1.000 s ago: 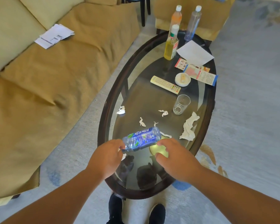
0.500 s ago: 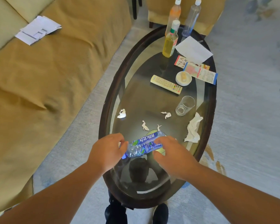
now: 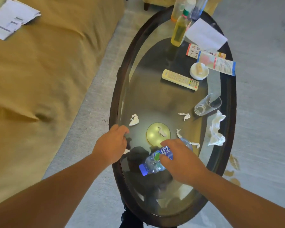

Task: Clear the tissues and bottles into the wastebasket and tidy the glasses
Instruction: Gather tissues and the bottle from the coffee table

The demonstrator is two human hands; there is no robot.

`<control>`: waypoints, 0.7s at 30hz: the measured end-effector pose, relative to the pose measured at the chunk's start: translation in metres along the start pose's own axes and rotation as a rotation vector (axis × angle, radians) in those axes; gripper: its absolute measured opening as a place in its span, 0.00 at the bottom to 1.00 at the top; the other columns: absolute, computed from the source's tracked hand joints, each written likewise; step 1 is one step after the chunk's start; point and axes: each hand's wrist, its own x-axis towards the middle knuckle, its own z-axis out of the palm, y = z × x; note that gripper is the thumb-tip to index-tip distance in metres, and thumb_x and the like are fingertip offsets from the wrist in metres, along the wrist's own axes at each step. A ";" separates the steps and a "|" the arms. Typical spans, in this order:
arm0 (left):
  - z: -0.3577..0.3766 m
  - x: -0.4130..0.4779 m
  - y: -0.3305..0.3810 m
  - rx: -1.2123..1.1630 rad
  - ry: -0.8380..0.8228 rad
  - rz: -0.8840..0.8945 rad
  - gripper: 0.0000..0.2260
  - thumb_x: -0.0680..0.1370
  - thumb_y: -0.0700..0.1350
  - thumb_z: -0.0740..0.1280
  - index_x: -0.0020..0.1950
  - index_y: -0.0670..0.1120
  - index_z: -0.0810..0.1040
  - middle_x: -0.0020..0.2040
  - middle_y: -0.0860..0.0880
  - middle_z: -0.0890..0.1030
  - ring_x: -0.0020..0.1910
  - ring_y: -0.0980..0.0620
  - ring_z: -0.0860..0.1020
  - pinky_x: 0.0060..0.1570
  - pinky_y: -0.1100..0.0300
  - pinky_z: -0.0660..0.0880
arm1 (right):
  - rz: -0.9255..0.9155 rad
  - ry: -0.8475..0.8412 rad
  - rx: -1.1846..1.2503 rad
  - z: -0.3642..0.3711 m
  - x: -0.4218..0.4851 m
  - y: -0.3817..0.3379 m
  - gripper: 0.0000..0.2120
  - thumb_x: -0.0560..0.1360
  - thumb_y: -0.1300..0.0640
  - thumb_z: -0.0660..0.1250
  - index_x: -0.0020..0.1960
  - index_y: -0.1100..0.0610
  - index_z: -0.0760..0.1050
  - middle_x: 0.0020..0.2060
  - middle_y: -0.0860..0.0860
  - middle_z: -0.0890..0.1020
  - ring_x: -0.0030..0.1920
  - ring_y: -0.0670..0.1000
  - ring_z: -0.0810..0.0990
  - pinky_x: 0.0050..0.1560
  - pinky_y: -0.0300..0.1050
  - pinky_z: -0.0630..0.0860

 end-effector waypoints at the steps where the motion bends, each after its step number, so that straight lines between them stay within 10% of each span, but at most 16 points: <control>1: 0.004 0.007 0.000 0.003 -0.010 -0.001 0.12 0.81 0.45 0.59 0.64 0.52 0.69 0.59 0.50 0.72 0.42 0.53 0.77 0.45 0.63 0.77 | 0.007 0.002 0.007 0.003 0.003 0.002 0.18 0.79 0.50 0.62 0.68 0.49 0.68 0.62 0.46 0.72 0.55 0.45 0.73 0.54 0.37 0.74; 13: 0.058 0.093 0.022 0.103 -0.125 -0.030 0.25 0.77 0.39 0.61 0.72 0.55 0.62 0.72 0.46 0.58 0.52 0.41 0.78 0.49 0.50 0.76 | 0.047 -0.006 0.051 0.014 0.018 0.036 0.18 0.79 0.48 0.61 0.68 0.47 0.67 0.63 0.45 0.72 0.57 0.47 0.74 0.57 0.42 0.77; 21: 0.070 0.094 0.023 0.145 -0.160 -0.066 0.06 0.80 0.43 0.61 0.54 0.43 0.73 0.52 0.45 0.72 0.45 0.46 0.75 0.46 0.52 0.74 | 0.014 -0.077 0.037 0.016 0.015 0.047 0.21 0.80 0.47 0.60 0.71 0.48 0.64 0.66 0.43 0.69 0.65 0.46 0.71 0.57 0.32 0.69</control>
